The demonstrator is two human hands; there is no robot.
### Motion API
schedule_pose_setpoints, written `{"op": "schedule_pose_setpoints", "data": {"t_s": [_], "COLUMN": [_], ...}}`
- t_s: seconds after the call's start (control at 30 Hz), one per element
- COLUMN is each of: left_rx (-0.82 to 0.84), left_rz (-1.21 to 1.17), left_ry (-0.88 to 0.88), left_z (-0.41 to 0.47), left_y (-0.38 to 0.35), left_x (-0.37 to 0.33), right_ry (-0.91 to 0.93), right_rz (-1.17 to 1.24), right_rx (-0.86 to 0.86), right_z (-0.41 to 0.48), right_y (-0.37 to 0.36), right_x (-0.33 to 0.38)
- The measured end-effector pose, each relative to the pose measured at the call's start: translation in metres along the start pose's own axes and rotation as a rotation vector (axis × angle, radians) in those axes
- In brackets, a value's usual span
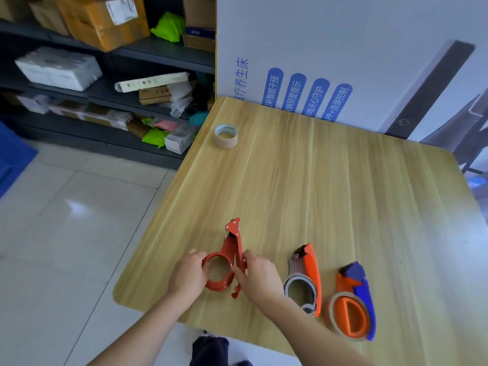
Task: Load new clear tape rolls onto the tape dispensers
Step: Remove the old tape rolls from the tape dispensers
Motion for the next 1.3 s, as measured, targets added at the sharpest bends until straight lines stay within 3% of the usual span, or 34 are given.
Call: {"op": "schedule_pose_setpoints", "data": {"t_s": [0.3,0.4,0.47,0.53,0.6,0.7,0.83,0.93,1.07,1.23,1.3], "left_rx": [0.19,0.042,-0.112,-0.161,-0.104,0.089,0.329,0.347,0.231,0.122,0.087], "left_rz": [0.237,0.249,0.159,0.138,0.213,0.37,0.41,0.364,0.256,0.049,-0.068], "left_ry": [-0.071,-0.117,-0.264,-0.445,-0.574,-0.63,-0.542,-0.461,-0.328,-0.143,-0.088], "left_z": [0.003,0.01,0.014,0.015,0.012,-0.001,-0.013,-0.013,-0.006,0.009,0.015], "left_y": [0.006,0.02,0.027,0.026,0.017,-0.005,-0.043,-0.061,-0.057,-0.024,-0.01], "left_x": [-0.007,-0.03,-0.054,-0.081,-0.108,-0.144,-0.17,-0.178,-0.193,-0.21,-0.213], "right_ry": [-0.089,-0.111,-0.121,-0.14,-0.181,-0.278,-0.333,-0.311,-0.306,-0.379,-0.359], "right_rz": [-0.033,-0.048,-0.074,-0.114,-0.169,-0.219,-0.247,-0.243,0.004,0.788,0.954], "right_rx": [0.059,-0.035,-0.151,-0.266,-0.332,-0.326,-0.207,-0.073,-0.074,-0.041,-0.047], "right_z": [-0.009,-0.006,-0.008,-0.014,-0.022,-0.032,-0.038,-0.038,-0.034,-0.023,-0.016], "right_y": [-0.007,0.014,0.035,0.057,0.075,0.089,0.091,0.092,0.106,0.133,0.142], "right_x": [-0.002,-0.014,-0.026,-0.043,-0.061,-0.086,-0.112,-0.121,-0.129,-0.122,-0.116]}}
Point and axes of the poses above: each hand's wrist, its own z-axis towards the middle knuckle, its own y-axis out of the back of the hand, x = y × z, the point moved 2 cm from there along z, towards the middle knuckle, and after that the axes turned 13 degrees about z, right-handed, at the moved point
